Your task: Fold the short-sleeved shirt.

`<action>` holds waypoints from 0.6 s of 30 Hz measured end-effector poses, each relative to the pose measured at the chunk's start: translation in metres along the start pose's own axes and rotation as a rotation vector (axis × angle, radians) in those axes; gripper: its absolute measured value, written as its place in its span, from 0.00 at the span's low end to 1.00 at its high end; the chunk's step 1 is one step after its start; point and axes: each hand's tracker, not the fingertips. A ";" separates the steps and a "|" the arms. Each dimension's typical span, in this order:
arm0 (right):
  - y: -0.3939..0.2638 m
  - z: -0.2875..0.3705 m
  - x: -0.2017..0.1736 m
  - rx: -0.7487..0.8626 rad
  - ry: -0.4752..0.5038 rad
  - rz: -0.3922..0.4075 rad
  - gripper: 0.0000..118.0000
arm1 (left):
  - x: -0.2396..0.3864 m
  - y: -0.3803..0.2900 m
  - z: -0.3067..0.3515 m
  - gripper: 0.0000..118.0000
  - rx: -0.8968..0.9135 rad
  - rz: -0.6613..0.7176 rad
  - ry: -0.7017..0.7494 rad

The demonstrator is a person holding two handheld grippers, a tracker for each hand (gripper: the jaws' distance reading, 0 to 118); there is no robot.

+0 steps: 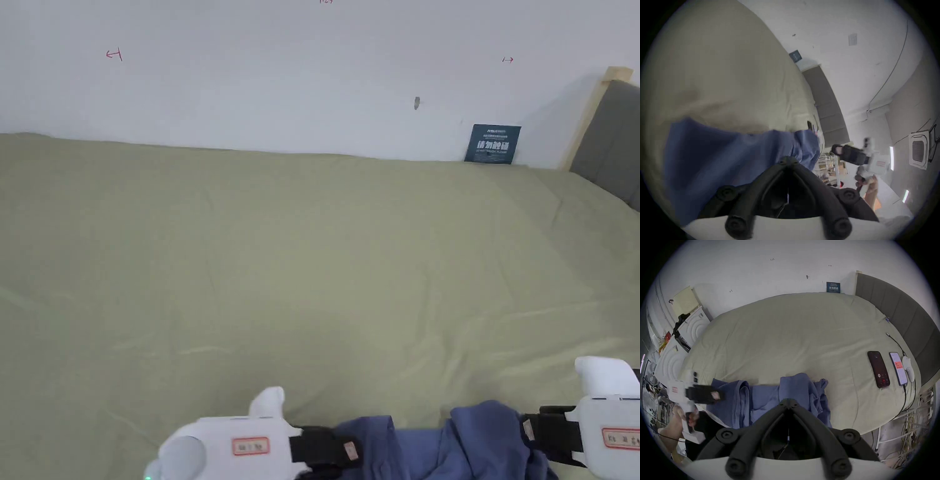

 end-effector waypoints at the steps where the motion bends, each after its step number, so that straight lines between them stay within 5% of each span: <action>1: 0.000 0.001 -0.002 0.004 -0.001 0.004 0.00 | -0.005 -0.004 -0.014 0.01 -0.031 0.018 0.026; 4: 0.001 0.003 -0.007 0.005 0.009 0.018 0.00 | -0.030 -0.024 -0.054 0.00 -0.083 0.070 0.085; 6: 0.000 0.004 -0.010 0.003 0.010 0.032 0.00 | -0.027 -0.027 -0.045 0.00 0.024 0.044 0.017; 9: 0.000 -0.001 -0.012 -0.004 0.007 0.040 0.00 | -0.018 -0.016 -0.033 0.00 -0.047 0.050 0.050; 14: -0.001 -0.003 -0.017 -0.007 0.032 0.038 0.00 | -0.002 0.018 0.048 0.00 0.005 -0.098 -0.008; 18: 0.000 -0.009 -0.022 -0.014 0.038 0.056 0.00 | -0.026 0.039 0.117 0.00 0.019 -0.106 0.127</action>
